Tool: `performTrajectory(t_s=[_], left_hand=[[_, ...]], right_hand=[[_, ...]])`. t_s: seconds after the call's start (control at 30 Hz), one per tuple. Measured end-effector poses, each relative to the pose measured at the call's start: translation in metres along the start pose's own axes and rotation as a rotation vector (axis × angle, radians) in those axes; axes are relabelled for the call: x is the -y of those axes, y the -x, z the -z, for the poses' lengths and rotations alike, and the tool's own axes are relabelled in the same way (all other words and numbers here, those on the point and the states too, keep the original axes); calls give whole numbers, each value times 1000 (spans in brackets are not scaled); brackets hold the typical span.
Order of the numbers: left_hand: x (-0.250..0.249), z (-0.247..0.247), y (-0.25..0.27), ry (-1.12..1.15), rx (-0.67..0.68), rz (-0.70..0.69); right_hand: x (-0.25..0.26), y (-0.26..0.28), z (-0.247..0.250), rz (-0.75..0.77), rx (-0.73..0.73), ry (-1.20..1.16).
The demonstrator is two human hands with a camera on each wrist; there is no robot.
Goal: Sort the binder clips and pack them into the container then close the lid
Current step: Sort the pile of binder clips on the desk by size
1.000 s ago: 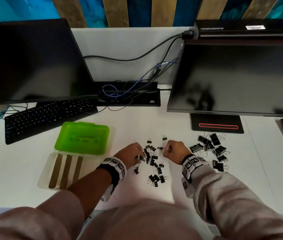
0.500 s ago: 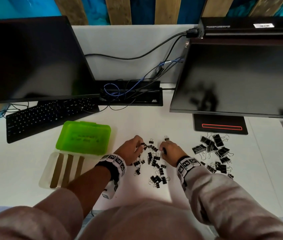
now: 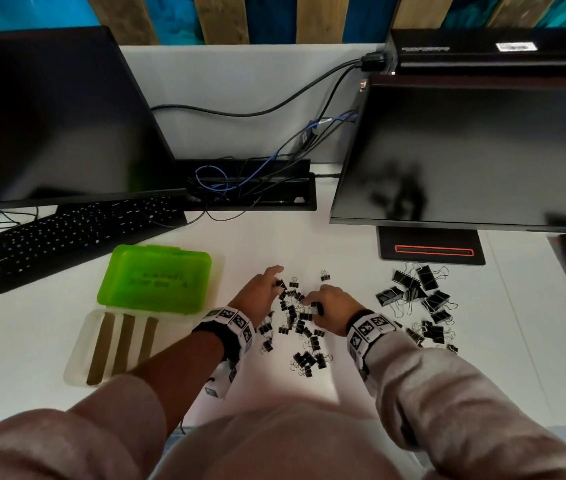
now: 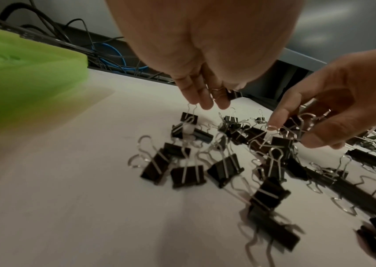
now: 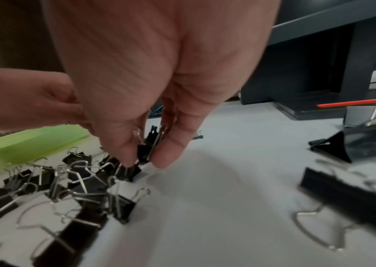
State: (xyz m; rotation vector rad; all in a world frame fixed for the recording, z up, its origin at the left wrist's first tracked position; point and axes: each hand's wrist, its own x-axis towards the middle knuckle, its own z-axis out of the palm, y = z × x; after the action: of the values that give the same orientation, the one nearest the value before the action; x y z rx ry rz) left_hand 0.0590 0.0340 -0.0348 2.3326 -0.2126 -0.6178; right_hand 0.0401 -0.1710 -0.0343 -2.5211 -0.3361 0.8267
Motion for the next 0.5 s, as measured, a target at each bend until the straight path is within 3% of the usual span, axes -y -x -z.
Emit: performTrajectory(t_s=[0.23, 0.5], left_hand=[[-18, -4, -9, 21, 1, -100], [-47, -9, -51, -116, 103, -155]], right_hand=[[12, -1, -8, 6, -57, -42], [-31, 10, 25, -208, -202, -196]])
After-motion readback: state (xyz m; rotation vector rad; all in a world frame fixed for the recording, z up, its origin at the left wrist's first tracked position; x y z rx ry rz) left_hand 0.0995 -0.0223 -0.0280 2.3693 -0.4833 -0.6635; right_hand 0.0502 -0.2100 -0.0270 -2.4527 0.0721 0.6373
